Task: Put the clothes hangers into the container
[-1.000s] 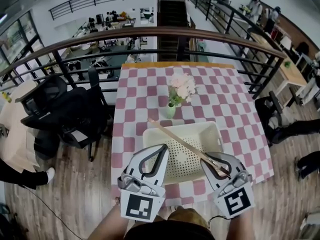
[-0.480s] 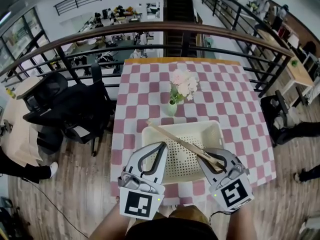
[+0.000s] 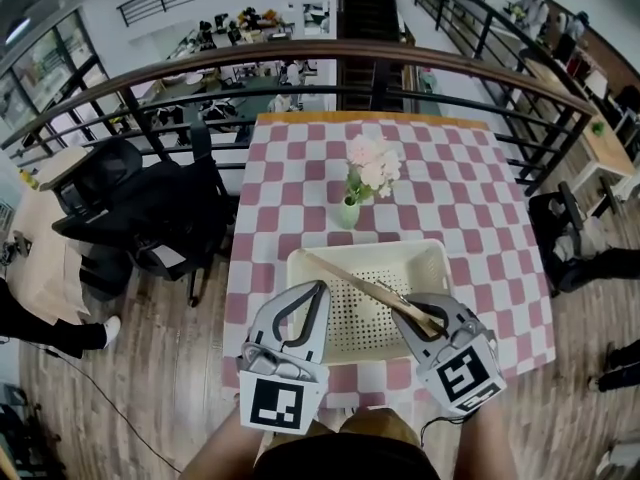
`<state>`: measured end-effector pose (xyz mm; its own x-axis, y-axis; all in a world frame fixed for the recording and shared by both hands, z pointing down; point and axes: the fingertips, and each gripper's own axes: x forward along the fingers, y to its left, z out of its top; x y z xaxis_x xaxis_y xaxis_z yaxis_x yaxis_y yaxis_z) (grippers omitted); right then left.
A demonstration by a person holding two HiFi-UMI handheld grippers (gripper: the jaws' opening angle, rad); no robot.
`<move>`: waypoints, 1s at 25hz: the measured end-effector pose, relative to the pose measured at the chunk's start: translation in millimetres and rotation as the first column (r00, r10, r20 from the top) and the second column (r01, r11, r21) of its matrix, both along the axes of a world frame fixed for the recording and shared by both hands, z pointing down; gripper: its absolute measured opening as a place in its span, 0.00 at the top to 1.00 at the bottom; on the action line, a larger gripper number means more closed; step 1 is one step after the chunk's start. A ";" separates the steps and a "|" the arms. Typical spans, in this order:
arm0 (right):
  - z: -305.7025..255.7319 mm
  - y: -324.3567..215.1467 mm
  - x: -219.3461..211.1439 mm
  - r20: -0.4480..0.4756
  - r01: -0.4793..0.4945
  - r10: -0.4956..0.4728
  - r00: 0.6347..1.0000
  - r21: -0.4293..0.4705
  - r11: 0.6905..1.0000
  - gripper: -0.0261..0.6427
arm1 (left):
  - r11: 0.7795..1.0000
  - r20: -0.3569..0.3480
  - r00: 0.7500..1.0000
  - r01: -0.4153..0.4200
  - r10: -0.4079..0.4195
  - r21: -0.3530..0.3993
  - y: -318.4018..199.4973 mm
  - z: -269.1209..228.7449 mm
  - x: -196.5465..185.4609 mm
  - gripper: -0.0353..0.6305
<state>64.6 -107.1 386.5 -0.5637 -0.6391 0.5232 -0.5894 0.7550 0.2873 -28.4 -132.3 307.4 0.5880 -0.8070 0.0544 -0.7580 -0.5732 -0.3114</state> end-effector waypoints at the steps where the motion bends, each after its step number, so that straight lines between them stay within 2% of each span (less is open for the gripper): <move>1: 1.8 -0.9 -0.2 0.001 -0.002 0.002 1.000 -0.010 1.000 0.88 | 1.000 -0.003 1.000 0.000 0.000 -0.001 0.6 0.2 0.2 0.93; 25: 45.0 -21.0 -10.9 -0.040 0.013 -0.019 0.999 -0.162 0.987 0.88 | 0.999 0.002 0.999 0.037 -0.037 -0.038 2.3 9.6 -7.0 0.93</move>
